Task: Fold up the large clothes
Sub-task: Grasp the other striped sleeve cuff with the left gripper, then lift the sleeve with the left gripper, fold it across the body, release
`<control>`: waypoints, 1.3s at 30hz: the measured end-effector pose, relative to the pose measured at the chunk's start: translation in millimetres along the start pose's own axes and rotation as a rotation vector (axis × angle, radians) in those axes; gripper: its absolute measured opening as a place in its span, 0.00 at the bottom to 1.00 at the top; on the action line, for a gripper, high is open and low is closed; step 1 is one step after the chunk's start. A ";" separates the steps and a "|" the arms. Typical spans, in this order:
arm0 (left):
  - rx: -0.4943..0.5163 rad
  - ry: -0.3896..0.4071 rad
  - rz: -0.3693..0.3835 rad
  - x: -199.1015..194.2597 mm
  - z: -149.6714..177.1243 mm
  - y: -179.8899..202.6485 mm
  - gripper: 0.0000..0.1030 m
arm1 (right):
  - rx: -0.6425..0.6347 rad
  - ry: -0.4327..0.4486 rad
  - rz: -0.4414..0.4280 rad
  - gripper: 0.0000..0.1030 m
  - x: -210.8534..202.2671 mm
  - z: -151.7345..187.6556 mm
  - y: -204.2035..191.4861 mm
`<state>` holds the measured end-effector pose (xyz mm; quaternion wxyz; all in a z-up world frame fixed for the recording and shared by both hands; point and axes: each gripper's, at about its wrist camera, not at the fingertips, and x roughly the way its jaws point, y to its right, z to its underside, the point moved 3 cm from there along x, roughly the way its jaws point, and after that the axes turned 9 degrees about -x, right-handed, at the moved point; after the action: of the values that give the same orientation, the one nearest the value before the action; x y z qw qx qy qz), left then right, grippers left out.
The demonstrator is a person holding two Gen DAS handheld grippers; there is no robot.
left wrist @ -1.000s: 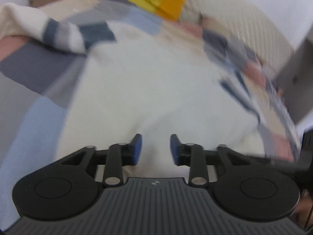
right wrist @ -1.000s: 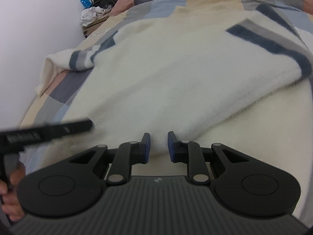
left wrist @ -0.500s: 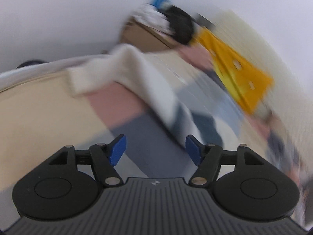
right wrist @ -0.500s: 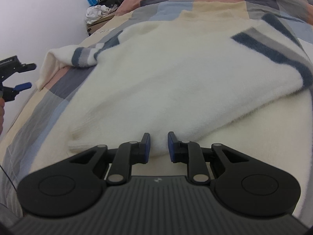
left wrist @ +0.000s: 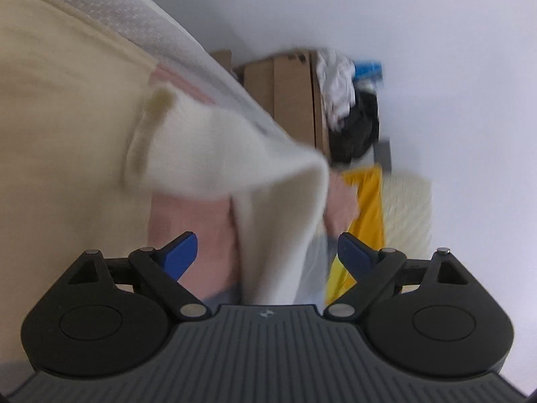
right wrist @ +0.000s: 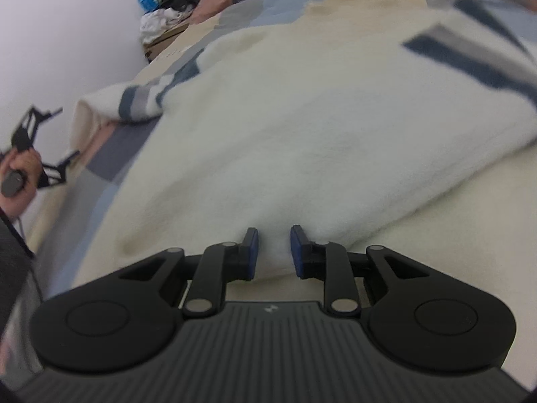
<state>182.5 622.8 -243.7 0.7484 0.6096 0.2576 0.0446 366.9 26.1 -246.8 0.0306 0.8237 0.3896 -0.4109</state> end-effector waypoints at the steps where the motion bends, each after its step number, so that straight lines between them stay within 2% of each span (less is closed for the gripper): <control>1: -0.028 0.015 0.015 0.9 -5.5 -1.4 0.90 | 0.013 0.000 -0.006 0.22 2.1 -0.6 1.9; 7: -0.214 0.110 0.052 14.0 -36.6 -11.5 0.90 | 0.012 -0.012 0.007 0.21 7.6 -2.3 -1.4; 11: -0.216 0.135 0.011 25.3 -47.1 -5.5 0.89 | -0.022 -0.024 0.021 0.21 7.8 -3.2 -3.5; 16: -0.149 0.194 -0.096 40.6 -54.4 9.2 0.87 | -0.118 -0.052 0.040 0.22 8.5 -5.6 -11.0; 17: -0.124 0.210 -0.126 43.2 -55.4 13.4 0.85 | -0.130 -0.055 0.042 0.22 8.1 -5.9 -11.4; 19: -0.070 0.240 -0.209 51.7 -62.0 21.2 0.69 | -0.130 -0.059 0.041 0.22 8.3 -6.2 -11.0; 21: -0.030 0.261 -0.280 55.7 -68.5 25.1 0.59 | -0.126 -0.060 0.034 0.22 8.6 -6.4 -9.6; 22: -0.020 0.265 -0.299 58.1 -73.2 25.6 0.51 | -0.125 -0.061 0.031 0.22 8.3 -6.5 -8.6; 23: -0.003 0.271 -0.319 58.4 -77.2 25.6 0.48 | -0.126 -0.063 0.028 0.22 8.5 -6.9 -8.4; 26: 0.094 0.281 -0.396 66.4 -87.4 33.2 0.37 | -0.162 -0.067 0.025 0.22 9.1 -6.3 -10.4; 28: 0.197 0.294 -0.458 68.7 -88.8 44.4 0.24 | -0.210 -0.070 0.031 0.22 12.4 -4.8 -14.2; 30: 0.298 0.326 -0.493 70.0 -85.4 62.1 0.20 | -0.224 -0.069 0.036 0.22 12.3 -3.9 -15.4; 35: 0.543 0.377 -0.498 78.0 -63.1 118.9 0.16 | -0.229 -0.072 0.029 0.22 12.4 -5.8 -13.6; 39: 0.770 0.397 -0.477 66.8 -25.7 166.3 0.15 | -0.205 -0.057 0.006 0.22 11.7 -6.4 -8.1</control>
<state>269.9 713.1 -113.5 0.3948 0.7455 0.5254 -0.1109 369.8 41.4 -248.6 0.1268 0.8054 0.4263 -0.3919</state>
